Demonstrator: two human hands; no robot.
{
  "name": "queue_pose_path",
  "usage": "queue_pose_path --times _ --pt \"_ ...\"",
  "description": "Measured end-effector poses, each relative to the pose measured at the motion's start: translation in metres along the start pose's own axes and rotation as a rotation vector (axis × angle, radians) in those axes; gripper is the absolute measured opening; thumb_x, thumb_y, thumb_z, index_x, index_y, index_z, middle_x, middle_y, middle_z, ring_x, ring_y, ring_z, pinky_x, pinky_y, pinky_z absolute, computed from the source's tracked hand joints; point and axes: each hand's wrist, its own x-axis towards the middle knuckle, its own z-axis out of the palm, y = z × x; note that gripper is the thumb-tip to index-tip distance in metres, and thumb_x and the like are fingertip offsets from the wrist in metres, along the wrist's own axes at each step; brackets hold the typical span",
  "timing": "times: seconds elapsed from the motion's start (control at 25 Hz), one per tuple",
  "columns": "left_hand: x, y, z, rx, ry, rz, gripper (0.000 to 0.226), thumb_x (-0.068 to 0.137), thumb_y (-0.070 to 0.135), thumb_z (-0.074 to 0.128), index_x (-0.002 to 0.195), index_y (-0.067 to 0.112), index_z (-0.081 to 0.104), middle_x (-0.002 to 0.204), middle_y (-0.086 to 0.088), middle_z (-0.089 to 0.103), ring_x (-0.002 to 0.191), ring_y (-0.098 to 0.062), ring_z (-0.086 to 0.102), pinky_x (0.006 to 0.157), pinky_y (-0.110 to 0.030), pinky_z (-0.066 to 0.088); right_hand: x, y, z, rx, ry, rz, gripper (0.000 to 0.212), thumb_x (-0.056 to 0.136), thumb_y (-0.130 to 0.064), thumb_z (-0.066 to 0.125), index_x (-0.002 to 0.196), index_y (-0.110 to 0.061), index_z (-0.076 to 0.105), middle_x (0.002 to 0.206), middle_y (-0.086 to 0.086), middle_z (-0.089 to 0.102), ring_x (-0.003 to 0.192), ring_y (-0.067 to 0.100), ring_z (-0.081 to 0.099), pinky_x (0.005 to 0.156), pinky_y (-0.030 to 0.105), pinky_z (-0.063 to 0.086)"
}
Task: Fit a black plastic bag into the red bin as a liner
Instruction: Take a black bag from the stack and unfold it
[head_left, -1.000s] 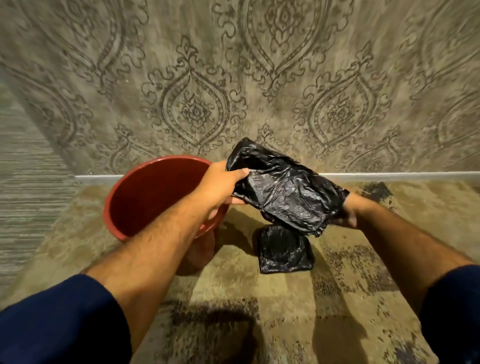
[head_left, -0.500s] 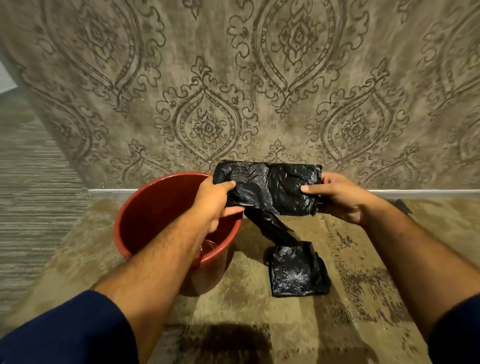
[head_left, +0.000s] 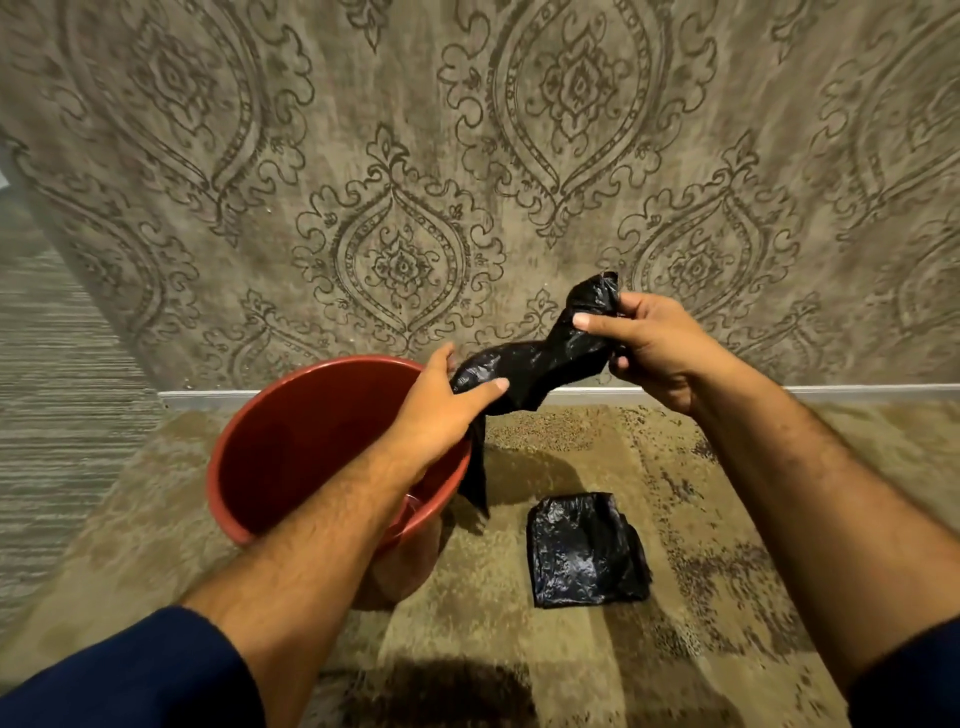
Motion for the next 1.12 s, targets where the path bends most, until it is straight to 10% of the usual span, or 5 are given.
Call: queue_pose_path --times 0.2,0.36,0.68,0.84,1.12 --pt "-0.008 0.0 0.015 0.213 -0.236 0.317 0.116 0.055 0.061 0.094 0.154 0.045 0.036 0.165 0.012 0.037 0.153 -0.008 0.033 0.123 -0.038 0.029 -0.005 -0.015 0.021 0.105 -0.062 -0.009 0.012 0.094 -0.003 0.072 0.102 -0.011 0.068 0.088 0.009 0.074 0.071 0.015 0.065 0.048 0.014 0.053" --pt "-0.005 0.0 0.038 -0.196 -0.065 0.126 0.022 0.081 0.04 0.081 0.101 0.032 0.074 0.102 0.004 0.081 0.099 -0.012 0.076 0.097 -0.041 0.058 -0.014 -0.017 0.034 0.21 -0.151 -0.038 0.031 0.095 -0.03 0.07 0.119 -0.011 0.066 0.109 0.013 0.08 0.088 0.016 0.079 0.068 0.02 0.064" --pt "-0.009 0.027 0.024 -0.915 -0.041 -0.198 0.026 0.104 0.025 0.059 0.121 0.008 0.07 0.116 -0.011 0.079 0.11 -0.026 0.075 0.099 -0.045 0.057 -0.021 0.087 -0.022 -0.292 -0.21 0.107 0.062 0.077 -0.042 0.087 0.134 -0.025 0.067 0.135 -0.002 0.073 0.126 0.013 0.067 0.119 0.043 0.044" --pt "-0.001 0.03 0.005 -1.061 0.059 -0.276 0.039 0.104 0.031 0.058 0.122 -0.002 0.07 0.117 -0.018 0.078 0.108 -0.032 0.075 0.087 -0.044 0.062 -0.042 0.13 -0.046 -0.238 -0.532 0.439 0.045 0.091 -0.006 0.074 0.135 -0.009 0.066 0.137 0.013 0.073 0.127 0.028 0.07 0.112 0.045 0.052" --pt "0.02 0.01 -0.045 -1.14 0.288 -0.299 0.044 0.105 0.037 0.054 0.126 0.0 0.068 0.118 -0.017 0.077 0.105 -0.03 0.076 0.07 -0.041 0.065 -0.051 0.099 -0.053 0.08 -0.305 0.436 0.052 0.086 -0.01 0.07 0.137 -0.002 0.063 0.115 0.021 0.08 0.094 0.031 0.08 0.085 0.042 0.066"
